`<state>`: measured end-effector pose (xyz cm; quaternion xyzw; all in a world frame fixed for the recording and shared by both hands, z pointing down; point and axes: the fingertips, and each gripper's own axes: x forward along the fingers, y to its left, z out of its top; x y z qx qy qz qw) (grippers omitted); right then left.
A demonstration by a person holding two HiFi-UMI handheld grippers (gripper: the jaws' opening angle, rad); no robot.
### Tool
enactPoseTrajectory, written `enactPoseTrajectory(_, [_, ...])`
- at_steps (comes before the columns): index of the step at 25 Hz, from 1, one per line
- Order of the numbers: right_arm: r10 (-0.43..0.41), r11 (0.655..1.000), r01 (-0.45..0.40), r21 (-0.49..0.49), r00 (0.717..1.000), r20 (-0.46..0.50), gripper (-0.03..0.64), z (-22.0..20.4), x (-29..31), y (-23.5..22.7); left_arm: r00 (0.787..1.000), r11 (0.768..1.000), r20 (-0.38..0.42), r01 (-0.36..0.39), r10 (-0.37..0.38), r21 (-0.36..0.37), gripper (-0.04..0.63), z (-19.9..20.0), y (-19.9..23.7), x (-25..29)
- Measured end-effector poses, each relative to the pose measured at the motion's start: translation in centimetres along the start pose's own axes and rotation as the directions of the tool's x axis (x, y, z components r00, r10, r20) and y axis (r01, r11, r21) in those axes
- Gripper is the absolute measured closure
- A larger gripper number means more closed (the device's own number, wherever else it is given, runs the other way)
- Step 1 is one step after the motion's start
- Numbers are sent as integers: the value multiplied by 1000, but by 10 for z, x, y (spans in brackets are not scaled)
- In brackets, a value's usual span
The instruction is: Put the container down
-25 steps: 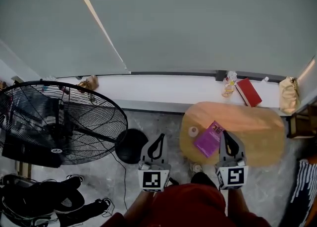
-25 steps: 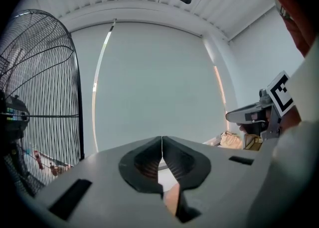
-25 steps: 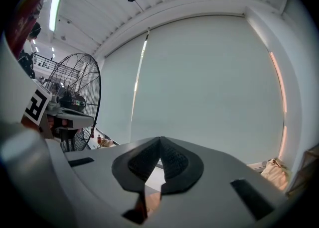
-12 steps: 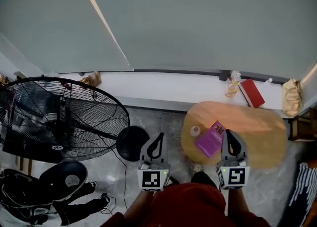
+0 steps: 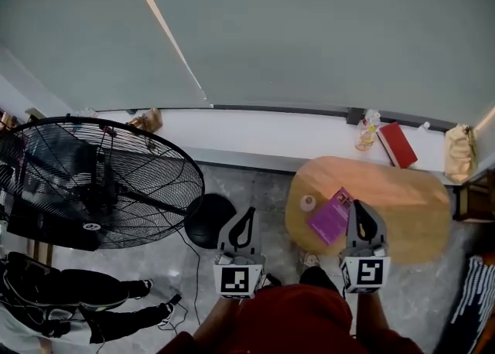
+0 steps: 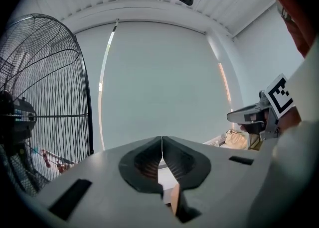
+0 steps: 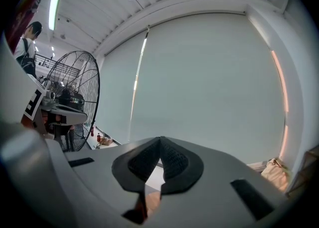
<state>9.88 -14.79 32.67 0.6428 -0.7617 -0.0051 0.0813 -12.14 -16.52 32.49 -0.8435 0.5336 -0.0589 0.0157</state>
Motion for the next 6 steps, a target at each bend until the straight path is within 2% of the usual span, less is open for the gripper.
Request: enactPoseTrajectory(6, [-37,999,37,12,999,0,620,-3,0,-9,1000,1000,0,9,-9,-16,586,0,-5,4])
